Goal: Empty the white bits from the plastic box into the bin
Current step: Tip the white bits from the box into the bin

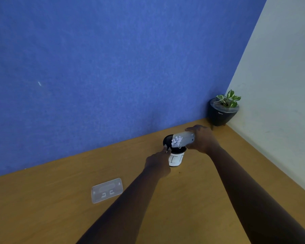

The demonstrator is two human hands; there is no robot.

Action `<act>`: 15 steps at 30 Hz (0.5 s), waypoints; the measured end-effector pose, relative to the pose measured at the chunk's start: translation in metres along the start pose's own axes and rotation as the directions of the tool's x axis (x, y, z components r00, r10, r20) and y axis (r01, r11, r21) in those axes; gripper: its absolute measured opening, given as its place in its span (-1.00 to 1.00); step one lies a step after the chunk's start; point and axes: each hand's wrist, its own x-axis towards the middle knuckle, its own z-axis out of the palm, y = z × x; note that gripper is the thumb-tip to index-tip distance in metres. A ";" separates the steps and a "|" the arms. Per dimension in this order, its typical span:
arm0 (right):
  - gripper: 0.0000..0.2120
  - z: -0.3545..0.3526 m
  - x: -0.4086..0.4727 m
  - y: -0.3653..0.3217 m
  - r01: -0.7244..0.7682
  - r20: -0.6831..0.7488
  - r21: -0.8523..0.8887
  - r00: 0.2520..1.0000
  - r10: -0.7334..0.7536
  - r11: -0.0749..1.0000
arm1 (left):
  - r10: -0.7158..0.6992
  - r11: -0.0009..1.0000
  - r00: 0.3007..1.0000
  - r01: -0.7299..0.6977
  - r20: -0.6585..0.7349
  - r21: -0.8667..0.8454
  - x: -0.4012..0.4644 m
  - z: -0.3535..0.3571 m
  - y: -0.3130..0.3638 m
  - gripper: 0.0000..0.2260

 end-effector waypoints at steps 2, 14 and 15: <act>-0.38 0.002 0.000 -0.002 0.021 0.000 -0.010 1.000 -0.021 1.000 | 0.002 1.000 1.000 -0.002 0.008 0.008 0.000 -0.001 0.001 -0.26; -0.42 0.012 0.000 -0.011 0.125 0.054 -0.086 0.991 -0.121 0.988 | 0.001 1.000 1.000 -0.001 0.003 0.004 -0.001 -0.002 0.000 -0.25; -0.43 0.012 0.000 -0.011 0.127 0.048 -0.079 0.991 -0.124 0.989 | 0.001 1.000 1.000 -0.001 0.005 0.000 -0.001 -0.001 0.000 -0.26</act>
